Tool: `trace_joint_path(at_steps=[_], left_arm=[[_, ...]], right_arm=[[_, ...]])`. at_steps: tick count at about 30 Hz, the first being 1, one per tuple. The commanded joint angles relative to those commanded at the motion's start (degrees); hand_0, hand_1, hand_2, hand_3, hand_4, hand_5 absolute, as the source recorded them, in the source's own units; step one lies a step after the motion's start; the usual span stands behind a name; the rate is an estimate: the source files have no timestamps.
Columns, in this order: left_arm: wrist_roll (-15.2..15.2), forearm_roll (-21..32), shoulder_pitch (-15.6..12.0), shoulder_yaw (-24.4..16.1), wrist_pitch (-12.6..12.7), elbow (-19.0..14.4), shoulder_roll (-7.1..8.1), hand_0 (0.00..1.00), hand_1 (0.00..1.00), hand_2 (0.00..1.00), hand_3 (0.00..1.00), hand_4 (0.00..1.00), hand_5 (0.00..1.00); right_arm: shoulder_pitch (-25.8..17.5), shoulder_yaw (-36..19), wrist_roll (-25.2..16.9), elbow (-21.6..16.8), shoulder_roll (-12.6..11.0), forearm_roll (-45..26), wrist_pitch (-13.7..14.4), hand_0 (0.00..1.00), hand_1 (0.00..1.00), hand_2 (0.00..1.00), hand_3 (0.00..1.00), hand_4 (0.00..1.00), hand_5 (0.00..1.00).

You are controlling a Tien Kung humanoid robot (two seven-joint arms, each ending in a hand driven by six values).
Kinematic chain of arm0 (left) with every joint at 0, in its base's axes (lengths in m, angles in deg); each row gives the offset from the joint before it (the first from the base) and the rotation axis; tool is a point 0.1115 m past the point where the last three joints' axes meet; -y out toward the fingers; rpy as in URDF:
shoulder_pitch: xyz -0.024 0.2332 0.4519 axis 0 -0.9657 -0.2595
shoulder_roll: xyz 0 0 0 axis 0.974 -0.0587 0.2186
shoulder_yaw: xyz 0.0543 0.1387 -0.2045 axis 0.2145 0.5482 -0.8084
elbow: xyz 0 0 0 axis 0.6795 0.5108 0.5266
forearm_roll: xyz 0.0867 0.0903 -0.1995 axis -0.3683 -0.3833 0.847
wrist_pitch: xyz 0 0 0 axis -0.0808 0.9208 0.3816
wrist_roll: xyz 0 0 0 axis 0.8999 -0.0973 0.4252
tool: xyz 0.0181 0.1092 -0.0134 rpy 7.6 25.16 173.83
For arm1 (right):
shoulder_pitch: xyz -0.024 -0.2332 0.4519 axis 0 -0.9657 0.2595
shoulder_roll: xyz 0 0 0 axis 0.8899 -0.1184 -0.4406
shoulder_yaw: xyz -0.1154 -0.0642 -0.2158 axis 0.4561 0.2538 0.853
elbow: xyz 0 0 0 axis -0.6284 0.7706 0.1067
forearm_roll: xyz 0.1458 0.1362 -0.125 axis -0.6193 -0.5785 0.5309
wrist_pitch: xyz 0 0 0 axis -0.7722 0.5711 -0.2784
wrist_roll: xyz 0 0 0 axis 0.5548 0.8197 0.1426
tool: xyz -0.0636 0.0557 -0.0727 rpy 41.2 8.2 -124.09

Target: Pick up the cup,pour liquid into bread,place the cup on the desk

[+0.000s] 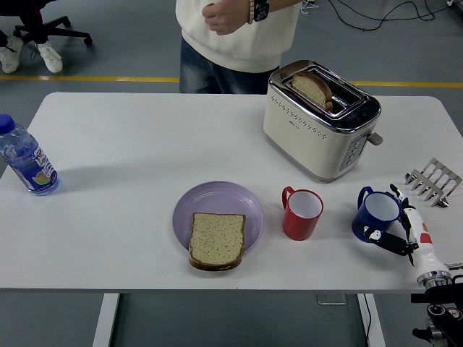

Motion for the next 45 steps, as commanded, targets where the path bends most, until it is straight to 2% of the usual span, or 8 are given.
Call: trace_joint_path(at_steps=[6, 16, 22, 28, 36, 40, 41, 45], left_arm=[[0.0, -0.1, 0.0, -0.1, 0.0, 0.0, 0.0, 0.628, 0.599, 0.647, 0.553, 0.362, 0.998], [0.0, -0.2, -0.2, -0.3, 0.0, 0.1, 0.02, 0.628, 0.598, 0.646, 0.552, 0.362, 0.994], [0.0, -0.2, -0.3, -0.1, 0.0, 0.1, 0.0, 0.628, 0.598, 0.645, 0.55, 0.365, 0.987], [0.0, -0.3, -0.5, -0.2, 0.0, 0.1, 0.08, 0.628, 0.599, 0.645, 0.549, 0.367, 0.987], [0.0, -0.7, -0.3, -1.0, 0.0, 0.1, 0.21, 0.627, 0.598, 0.645, 0.55, 0.369, 0.986], [0.0, -0.8, -0.2, -1.2, 0.0, 0.1, 0.23, 0.627, 0.598, 0.645, 0.55, 0.369, 0.986], [0.0, -0.8, -0.1, -1.2, 0.0, 0.1, 0.24, 0.627, 0.598, 0.645, 0.55, 0.371, 0.987], [0.0, -0.9, -0.1, -1.5, 0.0, 0.1, 0.21, 0.627, 0.598, 0.645, 0.55, 0.371, 0.987]], right_arm=[[-1.3, -1.5, 0.8, -2.9, -0.5, 0.9, -0.1, 0.91, 0.849, 0.981, 0.998, 0.998, 0.07], [-4.8, -2.7, 2.5, -11.7, -2.4, 2.9, -0.1, 0.917, 0.855, 0.985, 0.998, 0.998, 0.07], [-6.0, -2.9, 3.3, -17.1, -2.7, 2.8, 1.2, 0.922, 0.858, 0.985, 0.998, 0.998, 0.072], [-5.4, -3.5, 6.2, -23.2, -3.3, 5.8, 2.1, 0.92, 0.856, 0.978, 0.998, 0.998, 0.07], [-5.3, -4.4, 8.2, -27.1, -4.0, 8.1, 1.7, 0.917, 0.856, 0.957, 0.993, 0.998, 0.068], [-4.7, -4.8, 7.6, -29.3, -3.6, 7.9, 3.1, 0.917, 0.856, 0.957, 0.993, 0.998, 0.068], [-4.3, -4.8, 7.3, -29.8, -3.5, 7.4, 3.9, 0.887, 0.809, 0.919, 0.904, 0.942, 0.029], [-3.3, -4.8, 6.9, -31.5, -3.2, 4.8, 4.8, 0.887, 0.809, 0.919, 0.904, 0.942, 0.029]])
